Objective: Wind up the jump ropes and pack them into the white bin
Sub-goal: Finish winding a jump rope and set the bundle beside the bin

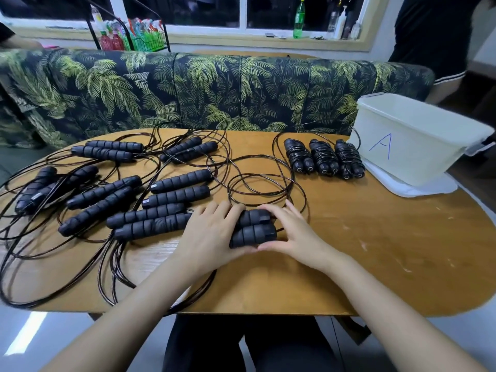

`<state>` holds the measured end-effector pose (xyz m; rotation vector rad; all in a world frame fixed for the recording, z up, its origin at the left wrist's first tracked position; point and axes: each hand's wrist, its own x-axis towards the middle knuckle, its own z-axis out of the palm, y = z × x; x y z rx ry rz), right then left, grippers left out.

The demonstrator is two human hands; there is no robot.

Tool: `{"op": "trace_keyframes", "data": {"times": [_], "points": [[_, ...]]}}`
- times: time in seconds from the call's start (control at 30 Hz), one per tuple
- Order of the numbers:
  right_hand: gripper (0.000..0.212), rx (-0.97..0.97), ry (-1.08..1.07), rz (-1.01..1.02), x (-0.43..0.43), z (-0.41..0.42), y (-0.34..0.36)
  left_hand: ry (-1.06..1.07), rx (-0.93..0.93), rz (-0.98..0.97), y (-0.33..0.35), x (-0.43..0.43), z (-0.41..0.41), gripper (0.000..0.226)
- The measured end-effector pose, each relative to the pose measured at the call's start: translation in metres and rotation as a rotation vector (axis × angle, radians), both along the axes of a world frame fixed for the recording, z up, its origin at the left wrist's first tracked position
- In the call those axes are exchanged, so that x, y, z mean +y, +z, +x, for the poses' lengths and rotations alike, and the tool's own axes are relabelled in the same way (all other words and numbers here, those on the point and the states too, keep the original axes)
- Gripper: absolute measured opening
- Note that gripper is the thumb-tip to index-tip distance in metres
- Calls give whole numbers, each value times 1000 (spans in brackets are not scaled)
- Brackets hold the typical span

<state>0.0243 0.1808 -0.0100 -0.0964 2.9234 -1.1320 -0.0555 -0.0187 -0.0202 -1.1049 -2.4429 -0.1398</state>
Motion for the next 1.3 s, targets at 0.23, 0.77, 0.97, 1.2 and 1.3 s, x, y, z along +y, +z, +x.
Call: {"op": "trace_keyframes", "data": {"times": [0.23,0.77,0.97,1.2,1.3], "points": [[69,28,-39,-95,-2,6,-16,48,24,-53,-14,15,12,73],[69,143,36,133,15,3,-21,19,120,-137,-14,13,9,82],[64,192,31,210,12,4,-10,83,70,-84,-2,2,7,77],[36,551,-109,274,25,-3,3,217,32,175,44,-16,-17,74],[33,516,-22,37,8,2,15,195,80,274,64,-13,-17,74]]}}
